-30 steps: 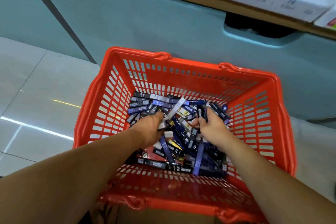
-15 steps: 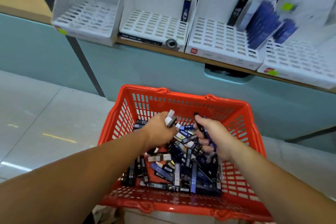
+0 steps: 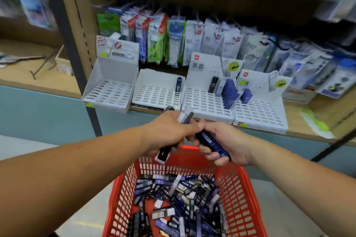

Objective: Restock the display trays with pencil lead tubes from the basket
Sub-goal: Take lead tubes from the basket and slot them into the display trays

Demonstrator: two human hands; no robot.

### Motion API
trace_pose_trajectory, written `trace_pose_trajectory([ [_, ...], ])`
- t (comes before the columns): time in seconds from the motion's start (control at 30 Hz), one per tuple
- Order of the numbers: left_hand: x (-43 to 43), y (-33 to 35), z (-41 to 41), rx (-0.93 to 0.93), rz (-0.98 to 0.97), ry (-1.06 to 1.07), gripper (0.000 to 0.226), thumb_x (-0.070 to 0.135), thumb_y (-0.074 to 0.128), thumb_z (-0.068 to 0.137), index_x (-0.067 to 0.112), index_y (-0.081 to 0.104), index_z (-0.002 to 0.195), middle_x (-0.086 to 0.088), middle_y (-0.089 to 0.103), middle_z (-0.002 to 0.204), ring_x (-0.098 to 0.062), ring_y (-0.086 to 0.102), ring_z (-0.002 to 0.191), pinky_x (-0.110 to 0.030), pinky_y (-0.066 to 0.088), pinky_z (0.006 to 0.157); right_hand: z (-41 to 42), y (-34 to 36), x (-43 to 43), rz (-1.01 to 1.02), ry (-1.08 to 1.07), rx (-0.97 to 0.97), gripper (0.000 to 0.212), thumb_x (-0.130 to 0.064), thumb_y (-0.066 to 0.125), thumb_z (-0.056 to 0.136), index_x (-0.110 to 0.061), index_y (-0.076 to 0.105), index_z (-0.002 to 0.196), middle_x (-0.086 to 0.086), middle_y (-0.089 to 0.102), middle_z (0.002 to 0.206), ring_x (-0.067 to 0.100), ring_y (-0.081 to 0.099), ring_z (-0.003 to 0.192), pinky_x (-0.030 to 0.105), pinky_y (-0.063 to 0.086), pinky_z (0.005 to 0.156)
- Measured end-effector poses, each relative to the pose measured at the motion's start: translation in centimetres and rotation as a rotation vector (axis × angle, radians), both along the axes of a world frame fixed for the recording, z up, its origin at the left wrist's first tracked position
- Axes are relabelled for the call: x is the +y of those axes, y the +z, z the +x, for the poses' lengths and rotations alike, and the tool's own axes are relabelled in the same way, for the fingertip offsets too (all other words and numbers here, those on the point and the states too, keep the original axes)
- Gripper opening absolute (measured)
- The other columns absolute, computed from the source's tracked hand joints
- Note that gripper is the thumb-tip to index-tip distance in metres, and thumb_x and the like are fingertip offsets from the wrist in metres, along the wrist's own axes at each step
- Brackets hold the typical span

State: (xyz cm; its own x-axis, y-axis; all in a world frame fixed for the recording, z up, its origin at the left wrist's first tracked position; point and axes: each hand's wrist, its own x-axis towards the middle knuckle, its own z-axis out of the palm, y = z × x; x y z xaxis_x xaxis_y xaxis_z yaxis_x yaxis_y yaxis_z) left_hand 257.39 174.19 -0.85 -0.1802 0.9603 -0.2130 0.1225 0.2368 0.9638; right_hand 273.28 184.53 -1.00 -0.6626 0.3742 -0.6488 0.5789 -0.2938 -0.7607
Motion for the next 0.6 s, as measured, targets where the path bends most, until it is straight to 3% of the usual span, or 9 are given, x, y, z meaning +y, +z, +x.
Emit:
trace_pose_trajectory([
  [0.17,0.5,4.0,-0.4,-0.02,0.036,-0.013,0.024,0.023,0.073,0.096,0.0,0.068,0.096,-0.015,0.066,0.073,-0.018,0.045,0.052,-0.025,0.036,0.046,-0.6,4.9,-0.3,0.065,-0.024,0.053,0.041,-0.041,0.032,0.096,-0.01,0.059,0.096,0.005,0.043,0.065,0.016,0.025,0.053,0.024,0.008,0.044],
  [0.3,1.8,5.5,-0.6,0.004,0.085,0.011,0.016,0.018,0.076,0.093,0.006,0.068,0.101,-0.014,0.062,0.073,-0.018,0.045,0.051,-0.024,0.035,0.044,-0.5,7.3,0.8,0.088,-0.121,0.046,0.027,-0.026,0.043,0.09,-0.011,0.065,0.084,0.01,0.053,0.069,0.018,0.035,0.052,0.021,0.013,0.039],
  [0.43,3.7,4.9,-0.8,-0.022,0.096,0.013,0.01,0.017,0.073,0.095,0.011,0.067,0.091,-0.01,0.064,0.069,-0.018,0.044,0.052,-0.025,0.034,0.046,0.2,7.0,3.1,0.123,-0.29,0.14,0.025,-0.015,0.054,0.089,-0.003,0.065,0.109,0.017,0.064,0.087,0.025,0.054,0.055,0.022,0.028,0.036],
  [0.6,6.4,3.2,-2.1,-0.054,0.071,0.089,0.014,0.02,0.072,0.096,0.012,0.065,0.088,-0.01,0.063,0.071,-0.016,0.046,0.053,-0.027,0.036,0.047,2.6,4.8,5.0,0.055,-0.545,0.458,0.012,-0.002,0.057,0.092,0.001,0.065,0.101,0.015,0.064,0.077,0.025,0.061,0.055,0.029,0.051,0.044],
])
